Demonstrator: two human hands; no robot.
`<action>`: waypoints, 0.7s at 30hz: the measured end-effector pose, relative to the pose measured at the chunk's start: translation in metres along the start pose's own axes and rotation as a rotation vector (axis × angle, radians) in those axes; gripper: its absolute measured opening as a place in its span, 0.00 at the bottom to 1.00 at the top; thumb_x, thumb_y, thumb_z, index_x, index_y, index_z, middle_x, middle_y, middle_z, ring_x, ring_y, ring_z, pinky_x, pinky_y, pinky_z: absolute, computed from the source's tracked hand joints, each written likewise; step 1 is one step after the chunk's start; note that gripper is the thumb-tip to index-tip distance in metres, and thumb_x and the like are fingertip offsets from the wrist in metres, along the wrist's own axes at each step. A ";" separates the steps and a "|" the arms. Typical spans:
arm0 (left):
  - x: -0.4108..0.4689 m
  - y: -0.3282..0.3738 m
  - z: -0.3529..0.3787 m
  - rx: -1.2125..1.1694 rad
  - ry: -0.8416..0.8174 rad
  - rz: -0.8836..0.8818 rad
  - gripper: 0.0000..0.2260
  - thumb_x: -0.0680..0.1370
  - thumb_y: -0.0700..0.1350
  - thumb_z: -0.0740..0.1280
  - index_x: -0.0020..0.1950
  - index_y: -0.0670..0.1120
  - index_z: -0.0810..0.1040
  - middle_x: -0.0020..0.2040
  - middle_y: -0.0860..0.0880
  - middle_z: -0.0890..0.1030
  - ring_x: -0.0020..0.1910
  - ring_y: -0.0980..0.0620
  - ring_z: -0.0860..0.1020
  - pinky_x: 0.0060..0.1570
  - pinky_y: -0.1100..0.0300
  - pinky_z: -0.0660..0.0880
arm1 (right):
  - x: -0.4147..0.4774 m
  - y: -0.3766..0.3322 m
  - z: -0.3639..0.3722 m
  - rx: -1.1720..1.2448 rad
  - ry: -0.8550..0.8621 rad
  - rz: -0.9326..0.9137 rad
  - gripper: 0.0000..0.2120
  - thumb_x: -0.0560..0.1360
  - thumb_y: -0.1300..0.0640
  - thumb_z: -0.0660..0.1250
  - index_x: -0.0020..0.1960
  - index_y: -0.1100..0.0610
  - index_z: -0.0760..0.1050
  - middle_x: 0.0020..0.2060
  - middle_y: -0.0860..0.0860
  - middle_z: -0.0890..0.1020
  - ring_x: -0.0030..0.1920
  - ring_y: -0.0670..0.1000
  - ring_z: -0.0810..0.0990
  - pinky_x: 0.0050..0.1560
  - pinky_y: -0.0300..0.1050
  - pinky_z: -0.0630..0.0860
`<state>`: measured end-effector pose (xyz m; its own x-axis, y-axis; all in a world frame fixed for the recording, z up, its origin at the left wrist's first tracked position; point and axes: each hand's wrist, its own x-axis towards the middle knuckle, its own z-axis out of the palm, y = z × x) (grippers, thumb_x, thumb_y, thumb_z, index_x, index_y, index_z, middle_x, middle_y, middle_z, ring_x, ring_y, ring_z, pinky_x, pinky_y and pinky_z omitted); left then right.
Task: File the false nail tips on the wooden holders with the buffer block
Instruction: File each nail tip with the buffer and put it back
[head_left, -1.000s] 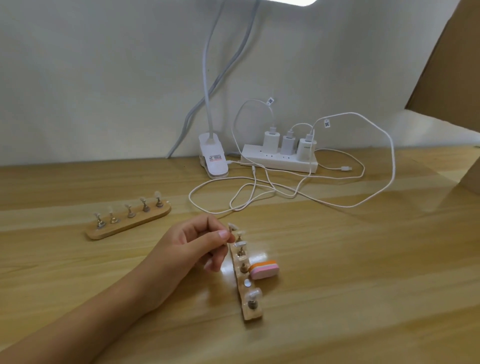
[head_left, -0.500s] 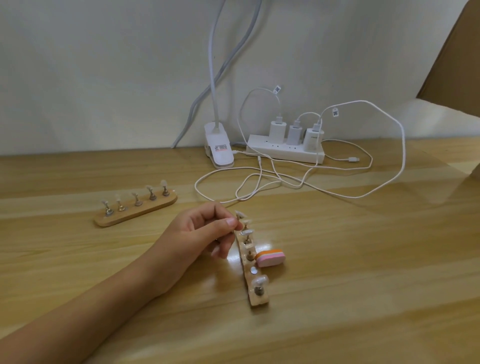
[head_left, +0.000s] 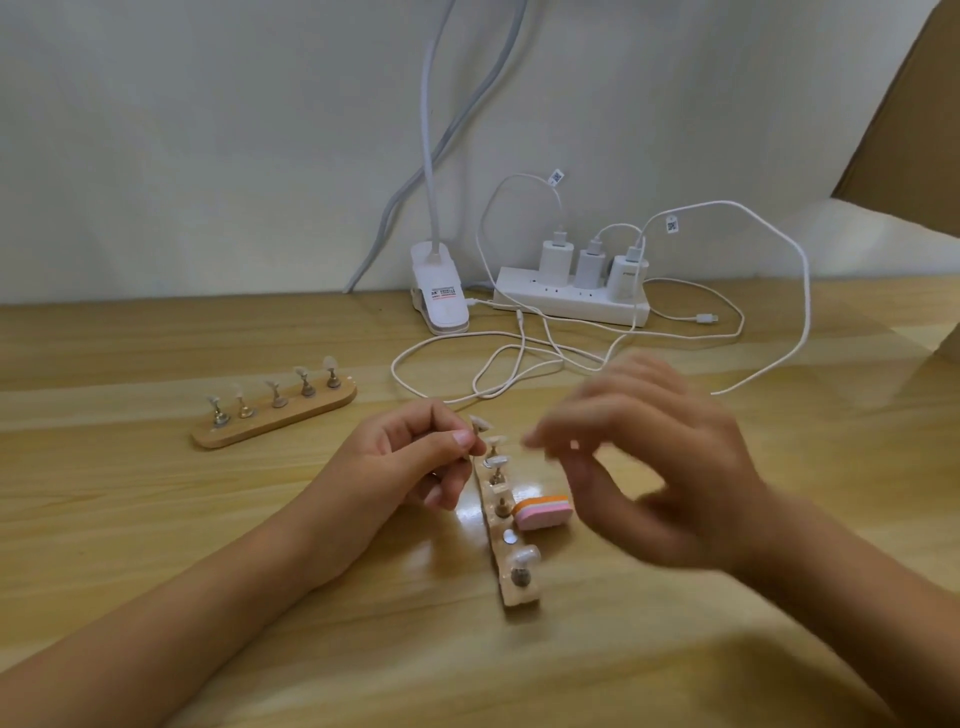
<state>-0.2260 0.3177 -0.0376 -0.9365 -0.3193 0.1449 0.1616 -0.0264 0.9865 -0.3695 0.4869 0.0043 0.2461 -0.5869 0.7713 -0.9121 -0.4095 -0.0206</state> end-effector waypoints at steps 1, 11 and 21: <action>0.000 0.000 0.000 0.004 -0.001 -0.003 0.06 0.70 0.52 0.69 0.38 0.50 0.81 0.30 0.48 0.76 0.27 0.56 0.72 0.29 0.68 0.69 | -0.003 0.007 -0.002 -0.061 -0.098 0.045 0.06 0.75 0.59 0.66 0.48 0.59 0.80 0.41 0.51 0.82 0.42 0.50 0.77 0.46 0.44 0.72; 0.000 0.003 0.002 0.032 0.018 -0.029 0.07 0.75 0.47 0.66 0.40 0.50 0.82 0.29 0.48 0.76 0.28 0.56 0.72 0.30 0.68 0.69 | -0.032 0.030 0.019 -0.028 -0.318 0.201 0.09 0.75 0.52 0.72 0.45 0.58 0.78 0.42 0.48 0.80 0.40 0.51 0.77 0.43 0.44 0.74; 0.000 0.003 0.002 0.021 0.012 -0.035 0.07 0.75 0.46 0.65 0.39 0.50 0.82 0.29 0.48 0.76 0.28 0.55 0.72 0.30 0.68 0.70 | -0.038 0.054 0.015 0.197 -0.165 0.944 0.06 0.79 0.58 0.67 0.47 0.52 0.82 0.46 0.47 0.81 0.47 0.41 0.76 0.44 0.33 0.68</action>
<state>-0.2263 0.3195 -0.0349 -0.9375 -0.3302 0.1096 0.1224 -0.0183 0.9923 -0.4227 0.4761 -0.0357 -0.5008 -0.8174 0.2848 -0.6902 0.1786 -0.7012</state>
